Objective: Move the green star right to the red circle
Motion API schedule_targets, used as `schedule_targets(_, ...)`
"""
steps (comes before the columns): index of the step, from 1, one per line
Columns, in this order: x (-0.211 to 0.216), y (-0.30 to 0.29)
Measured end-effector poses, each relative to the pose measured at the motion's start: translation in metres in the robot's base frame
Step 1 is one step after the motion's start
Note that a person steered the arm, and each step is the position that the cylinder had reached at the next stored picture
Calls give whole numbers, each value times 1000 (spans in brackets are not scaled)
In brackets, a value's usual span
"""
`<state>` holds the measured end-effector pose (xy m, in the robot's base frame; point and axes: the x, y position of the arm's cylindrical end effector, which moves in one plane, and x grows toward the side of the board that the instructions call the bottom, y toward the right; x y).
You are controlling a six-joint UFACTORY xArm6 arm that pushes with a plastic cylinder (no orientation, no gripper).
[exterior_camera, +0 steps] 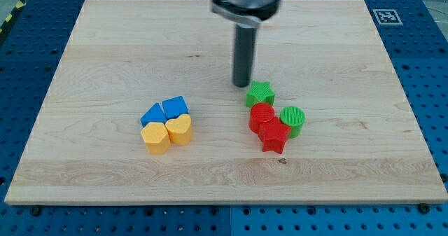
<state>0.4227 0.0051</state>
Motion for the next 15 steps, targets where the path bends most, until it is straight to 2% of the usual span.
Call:
schedule_targets(1,0,-25)
schedule_targets(5,22,71)
schedule_targets(10,54,67)
schedule_targets(11,53,67)
schedule_targets(12,19,68)
schedule_targets(13,11,109)
schedule_targets(14,39,149)
schedule_targets(15,78,154)
